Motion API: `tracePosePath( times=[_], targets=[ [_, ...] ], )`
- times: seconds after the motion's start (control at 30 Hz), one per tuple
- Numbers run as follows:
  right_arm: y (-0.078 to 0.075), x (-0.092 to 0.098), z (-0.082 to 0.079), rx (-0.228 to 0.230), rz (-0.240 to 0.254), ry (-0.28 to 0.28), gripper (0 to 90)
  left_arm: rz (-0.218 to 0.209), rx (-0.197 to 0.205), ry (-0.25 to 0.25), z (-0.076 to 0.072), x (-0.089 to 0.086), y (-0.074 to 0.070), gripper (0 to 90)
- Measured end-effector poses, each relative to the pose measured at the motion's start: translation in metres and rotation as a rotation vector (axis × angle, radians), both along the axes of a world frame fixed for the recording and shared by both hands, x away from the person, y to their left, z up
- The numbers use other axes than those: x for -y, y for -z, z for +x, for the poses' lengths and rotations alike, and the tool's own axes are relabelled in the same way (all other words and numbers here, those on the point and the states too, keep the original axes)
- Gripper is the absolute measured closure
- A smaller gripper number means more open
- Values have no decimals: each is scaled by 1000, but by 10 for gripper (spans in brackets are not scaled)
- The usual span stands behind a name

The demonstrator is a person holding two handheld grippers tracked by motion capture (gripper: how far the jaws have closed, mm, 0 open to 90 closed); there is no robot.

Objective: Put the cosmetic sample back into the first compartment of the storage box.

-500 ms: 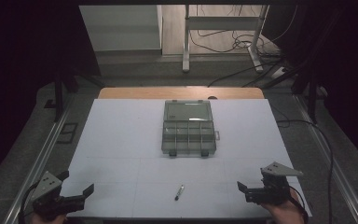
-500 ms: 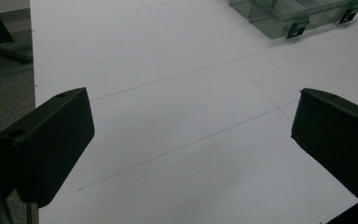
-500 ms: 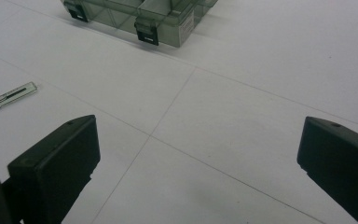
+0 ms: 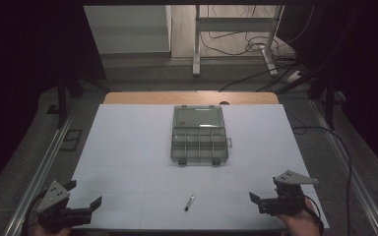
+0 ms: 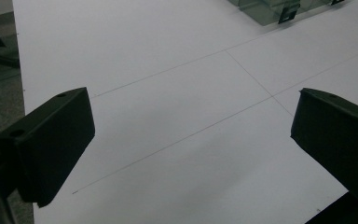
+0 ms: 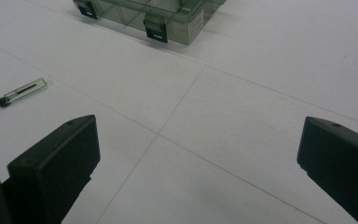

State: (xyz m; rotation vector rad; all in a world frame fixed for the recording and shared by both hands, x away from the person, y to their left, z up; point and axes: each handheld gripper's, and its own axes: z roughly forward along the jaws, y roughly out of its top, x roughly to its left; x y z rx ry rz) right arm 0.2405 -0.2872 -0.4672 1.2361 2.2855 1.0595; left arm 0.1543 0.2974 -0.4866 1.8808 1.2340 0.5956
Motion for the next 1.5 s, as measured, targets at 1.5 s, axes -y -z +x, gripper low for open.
tracePosePath(
  times=[1.5],
  targets=[
    [-1, -45, 11, -23, 37, -215, 0, -67, -16, 5, 0, -8, 1, 10]
  ],
)
